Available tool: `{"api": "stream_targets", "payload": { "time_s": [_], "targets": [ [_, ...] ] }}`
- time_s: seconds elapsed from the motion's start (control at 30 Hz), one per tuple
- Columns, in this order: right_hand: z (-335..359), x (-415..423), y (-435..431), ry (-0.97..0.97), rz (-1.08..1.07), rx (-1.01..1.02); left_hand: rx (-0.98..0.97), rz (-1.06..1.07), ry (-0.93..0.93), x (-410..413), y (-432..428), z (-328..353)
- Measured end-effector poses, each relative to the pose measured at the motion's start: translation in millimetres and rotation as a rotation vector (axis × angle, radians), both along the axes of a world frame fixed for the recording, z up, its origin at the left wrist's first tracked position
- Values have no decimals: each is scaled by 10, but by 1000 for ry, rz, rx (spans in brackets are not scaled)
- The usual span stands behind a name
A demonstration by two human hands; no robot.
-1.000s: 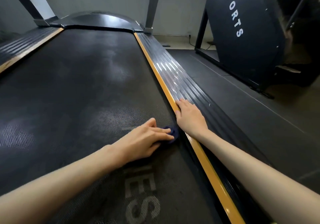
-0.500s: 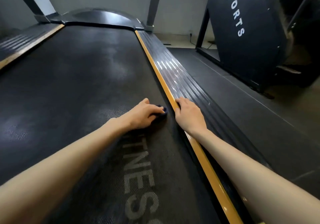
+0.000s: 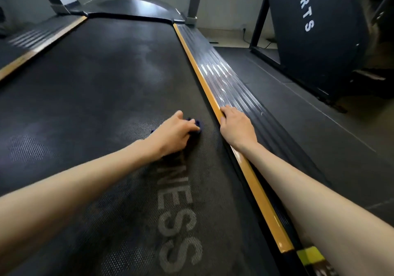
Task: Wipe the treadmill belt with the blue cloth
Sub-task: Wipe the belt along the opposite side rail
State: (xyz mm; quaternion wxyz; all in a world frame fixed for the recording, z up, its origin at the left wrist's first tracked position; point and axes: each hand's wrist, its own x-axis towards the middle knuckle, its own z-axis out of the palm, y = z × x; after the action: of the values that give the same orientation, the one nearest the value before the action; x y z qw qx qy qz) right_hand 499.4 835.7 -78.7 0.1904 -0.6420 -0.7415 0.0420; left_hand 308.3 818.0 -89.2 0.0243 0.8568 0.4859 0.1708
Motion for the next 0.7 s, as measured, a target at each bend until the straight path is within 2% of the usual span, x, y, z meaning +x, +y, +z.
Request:
{"api": "stream_targets", "payload": {
  "time_s": [0.1,0.17,0.27,0.37,0.4,0.47,0.57,0.63,0.7],
  "targets": [
    [6,-2,-2,-11,-8,11,76,-410,-27,96,-770,-3],
    [6,-9,-11,-13,-12,7,119,-542,41,103,-1129,-33],
    [-4,-11,-8,-13,-3,-8,215,-469,112,6,-836,1],
    [-1,-6,-12,-32,0,-13,194,-80,21,-115,-311,32],
    [-7,-8,-3,-40,0,-9,189,-30,-6,-116,-259,15],
    [-27,-10,25,-65,8,2,192,-156,-26,-13,-442,12],
    [-37,-2,34,-61,7,-2,134,-538,-14,112,-955,30],
    [-31,-5,27,-57,7,-4,154,-590,66,78,-954,34],
    [-26,2,28,-63,16,-5,242,-449,89,-33,-674,35]
  ]
}}
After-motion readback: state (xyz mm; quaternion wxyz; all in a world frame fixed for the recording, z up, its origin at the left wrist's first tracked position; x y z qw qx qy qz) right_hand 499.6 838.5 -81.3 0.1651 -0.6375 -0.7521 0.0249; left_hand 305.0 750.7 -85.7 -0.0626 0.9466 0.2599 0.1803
